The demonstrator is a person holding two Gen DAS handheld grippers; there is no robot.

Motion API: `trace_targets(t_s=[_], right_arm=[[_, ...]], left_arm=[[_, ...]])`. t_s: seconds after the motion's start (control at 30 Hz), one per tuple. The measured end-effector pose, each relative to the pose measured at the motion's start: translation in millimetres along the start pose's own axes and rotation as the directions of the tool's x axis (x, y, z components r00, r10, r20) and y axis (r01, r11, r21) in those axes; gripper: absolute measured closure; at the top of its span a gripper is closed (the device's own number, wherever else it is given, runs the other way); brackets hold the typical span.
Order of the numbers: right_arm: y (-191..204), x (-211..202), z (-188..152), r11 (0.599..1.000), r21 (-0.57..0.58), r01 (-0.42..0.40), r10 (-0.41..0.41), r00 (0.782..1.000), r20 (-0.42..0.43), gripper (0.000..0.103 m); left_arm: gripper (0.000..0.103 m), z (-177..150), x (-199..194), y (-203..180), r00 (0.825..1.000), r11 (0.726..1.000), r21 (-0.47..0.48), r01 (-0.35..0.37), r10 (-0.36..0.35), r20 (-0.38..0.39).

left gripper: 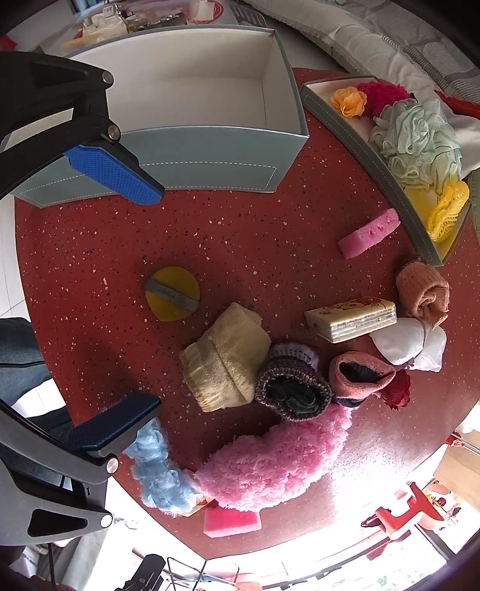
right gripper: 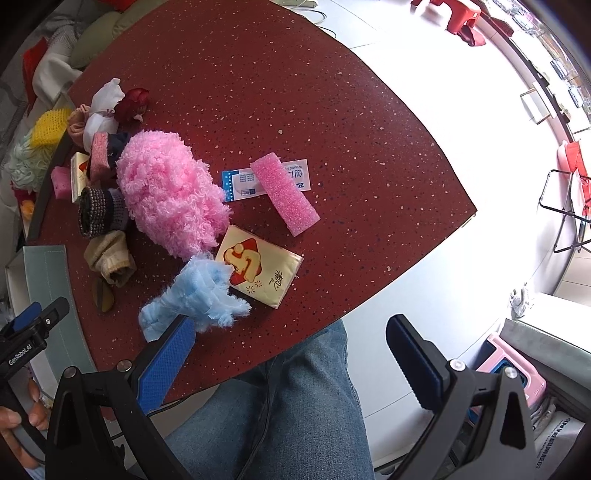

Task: Organize soft objects
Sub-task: 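Move both tools toward the beige knit sock and pink foam sponge, then grasp the beige knit sock with the left tool while the right tool grasps the pink foam sponge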

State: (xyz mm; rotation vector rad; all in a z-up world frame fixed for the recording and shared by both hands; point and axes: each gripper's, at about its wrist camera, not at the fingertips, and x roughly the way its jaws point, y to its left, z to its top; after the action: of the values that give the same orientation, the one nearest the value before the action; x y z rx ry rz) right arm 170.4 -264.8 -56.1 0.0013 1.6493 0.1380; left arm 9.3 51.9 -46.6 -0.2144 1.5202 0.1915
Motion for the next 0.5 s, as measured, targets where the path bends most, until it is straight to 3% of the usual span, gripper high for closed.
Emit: trace_targets(t_s=[0.23, 0.5], right_arm=[[1, 12, 3, 1.0, 0.0, -0.009, 0.009, 1.0, -0.02, 0.0], [-3, 28, 13, 0.998, -0.05, 0.041, -0.041, 0.999, -0.002, 0.0]], left_arm=[[0.0, 4, 14, -8, 0.999, 1.0, -0.01, 0.007, -0.007, -0.036], [0.0, 18, 40, -28, 0.999, 1.0, -0.025, -0.011, 0.01, -0.051]])
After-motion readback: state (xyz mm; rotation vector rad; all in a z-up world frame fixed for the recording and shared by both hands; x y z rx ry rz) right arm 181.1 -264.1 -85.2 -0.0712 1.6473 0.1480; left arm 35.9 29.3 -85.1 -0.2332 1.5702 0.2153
